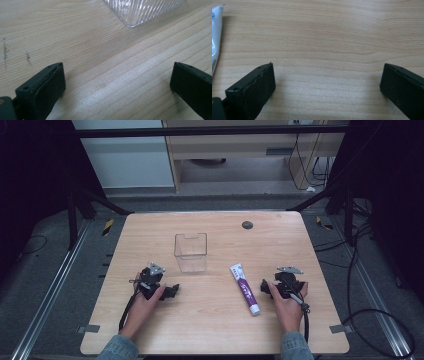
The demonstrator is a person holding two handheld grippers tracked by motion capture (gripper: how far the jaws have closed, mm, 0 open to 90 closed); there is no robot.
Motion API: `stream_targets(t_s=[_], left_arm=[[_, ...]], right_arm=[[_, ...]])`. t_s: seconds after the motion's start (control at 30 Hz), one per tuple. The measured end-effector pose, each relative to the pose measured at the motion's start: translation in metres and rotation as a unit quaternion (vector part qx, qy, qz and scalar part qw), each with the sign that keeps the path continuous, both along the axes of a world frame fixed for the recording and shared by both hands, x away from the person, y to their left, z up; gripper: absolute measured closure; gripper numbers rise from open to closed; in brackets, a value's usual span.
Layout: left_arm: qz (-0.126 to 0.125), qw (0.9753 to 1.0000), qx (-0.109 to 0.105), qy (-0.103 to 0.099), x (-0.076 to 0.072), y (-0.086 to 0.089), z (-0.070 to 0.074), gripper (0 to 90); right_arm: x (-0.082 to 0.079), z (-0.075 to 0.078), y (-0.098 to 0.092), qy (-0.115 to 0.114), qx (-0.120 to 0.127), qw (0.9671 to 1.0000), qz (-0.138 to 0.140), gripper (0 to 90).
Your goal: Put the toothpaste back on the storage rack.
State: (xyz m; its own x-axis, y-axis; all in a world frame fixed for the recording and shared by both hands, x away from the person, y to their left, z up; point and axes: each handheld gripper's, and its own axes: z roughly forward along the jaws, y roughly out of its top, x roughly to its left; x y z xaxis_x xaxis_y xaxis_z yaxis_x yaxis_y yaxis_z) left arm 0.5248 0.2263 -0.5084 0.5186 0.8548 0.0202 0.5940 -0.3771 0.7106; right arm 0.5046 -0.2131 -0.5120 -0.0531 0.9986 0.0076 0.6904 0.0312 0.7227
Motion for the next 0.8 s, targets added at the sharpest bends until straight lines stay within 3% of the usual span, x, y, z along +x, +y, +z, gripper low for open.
stream_targets(t_s=[0.23, 0.4, 0.6, 0.8], left_arm=[[0.001, 1.0, -0.001, 0.0, 0.0, 0.0, 0.0, 0.0], [0.001, 1.0, -0.001, 0.0, 0.0, 0.0, 0.0, 0.0], [0.001, 1.0, -0.001, 0.0, 0.0, 0.0, 0.0, 0.0], [0.001, 1.0, -0.001, 0.0, 0.0, 0.0, 0.0, 0.0]], right_arm=[[-0.007, 0.005, -0.005, 0.005, 0.004, 0.9995, 0.03, 6.8], [-0.028, 0.027, -0.004, 0.004, -0.01, 0.9978, 0.066, 15.2], [-0.042, 0.049, 0.006, 0.002, -0.021, 0.9937, 0.11, 22.6], [-0.044, 0.066, 0.021, 0.013, -0.019, 0.9889, 0.147, 28.9]])
